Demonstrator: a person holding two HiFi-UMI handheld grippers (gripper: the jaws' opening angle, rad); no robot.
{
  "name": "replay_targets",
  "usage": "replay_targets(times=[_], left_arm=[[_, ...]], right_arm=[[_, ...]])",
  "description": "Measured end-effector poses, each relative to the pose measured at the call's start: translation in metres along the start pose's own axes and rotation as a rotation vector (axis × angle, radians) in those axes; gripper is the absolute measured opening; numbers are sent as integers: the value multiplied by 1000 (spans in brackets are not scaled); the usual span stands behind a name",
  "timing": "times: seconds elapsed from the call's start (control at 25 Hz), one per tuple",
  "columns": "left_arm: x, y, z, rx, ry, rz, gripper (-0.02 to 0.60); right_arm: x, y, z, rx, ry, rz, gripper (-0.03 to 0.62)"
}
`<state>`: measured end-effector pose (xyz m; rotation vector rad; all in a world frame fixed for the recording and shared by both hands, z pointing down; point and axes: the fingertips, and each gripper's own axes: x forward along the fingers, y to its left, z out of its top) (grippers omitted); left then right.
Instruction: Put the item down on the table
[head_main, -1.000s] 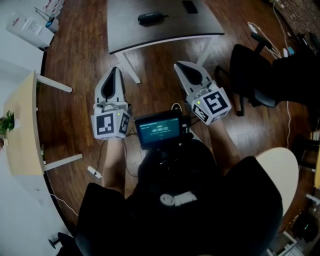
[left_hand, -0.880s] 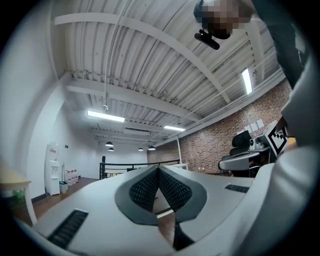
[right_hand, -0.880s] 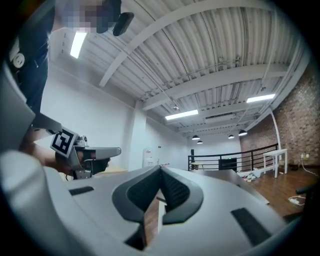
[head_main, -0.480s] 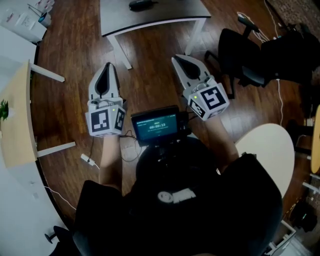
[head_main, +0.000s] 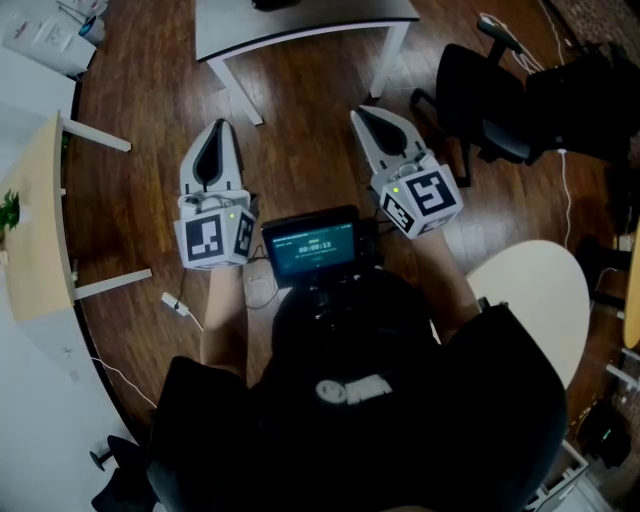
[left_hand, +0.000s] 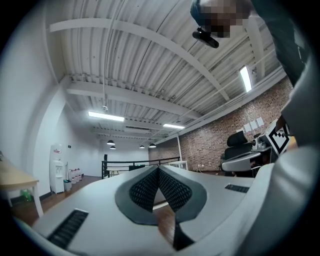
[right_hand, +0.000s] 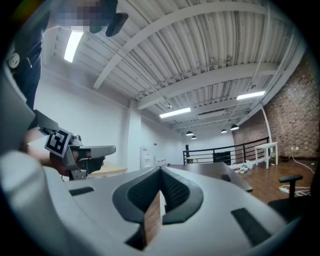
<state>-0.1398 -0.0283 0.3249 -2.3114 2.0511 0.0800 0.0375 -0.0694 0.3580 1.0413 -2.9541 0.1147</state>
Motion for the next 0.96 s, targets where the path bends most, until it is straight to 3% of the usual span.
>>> replay_targets(times=[0.96], left_arm=[[4, -18, -3, 15, 25, -16, 2]], right_arm=[[-6, -4, 1, -11, -5, 33, 0]])
